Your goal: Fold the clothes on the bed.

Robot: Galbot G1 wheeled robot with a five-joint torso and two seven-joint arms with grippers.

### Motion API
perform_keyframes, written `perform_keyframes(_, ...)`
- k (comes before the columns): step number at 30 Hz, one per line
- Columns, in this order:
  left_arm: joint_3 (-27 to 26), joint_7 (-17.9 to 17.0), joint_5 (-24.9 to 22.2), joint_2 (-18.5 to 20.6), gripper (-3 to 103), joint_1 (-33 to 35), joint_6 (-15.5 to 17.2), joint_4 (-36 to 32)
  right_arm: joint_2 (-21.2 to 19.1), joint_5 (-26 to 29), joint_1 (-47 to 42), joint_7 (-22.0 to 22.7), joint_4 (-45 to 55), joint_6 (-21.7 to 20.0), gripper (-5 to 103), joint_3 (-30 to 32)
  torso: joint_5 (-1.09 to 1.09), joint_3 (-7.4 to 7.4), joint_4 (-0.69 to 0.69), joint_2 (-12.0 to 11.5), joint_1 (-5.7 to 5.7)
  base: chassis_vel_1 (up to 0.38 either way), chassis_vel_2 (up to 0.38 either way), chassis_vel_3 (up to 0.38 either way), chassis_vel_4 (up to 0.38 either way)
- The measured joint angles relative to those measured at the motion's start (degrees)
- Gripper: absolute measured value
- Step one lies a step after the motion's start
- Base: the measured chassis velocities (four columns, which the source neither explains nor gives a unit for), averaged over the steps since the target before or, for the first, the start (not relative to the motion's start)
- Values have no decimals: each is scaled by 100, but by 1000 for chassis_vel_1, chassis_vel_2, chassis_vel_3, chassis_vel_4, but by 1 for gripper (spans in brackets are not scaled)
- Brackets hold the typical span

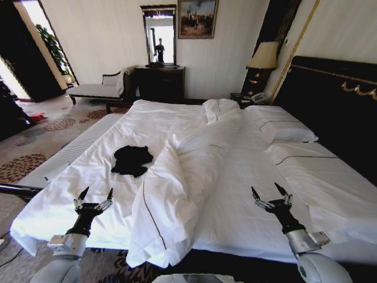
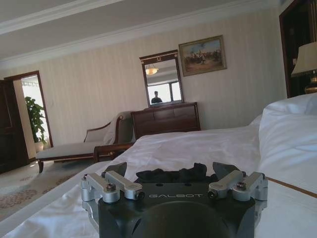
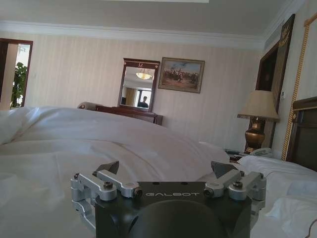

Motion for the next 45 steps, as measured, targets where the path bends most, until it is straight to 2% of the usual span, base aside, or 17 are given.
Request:
perform_keyframes(8,6,2,2,-2,99,8,-2,-15,68,-69,-5,-2,5,21,100,-15,2,0,0,0,0,3,77,-3,-85)
perform_keyframes(45,4,15,5,-64,99,66,-45,-17,62,-80,-22,-13,38,44,100,4,0,1,1,0,2,99,207,-88,-207)
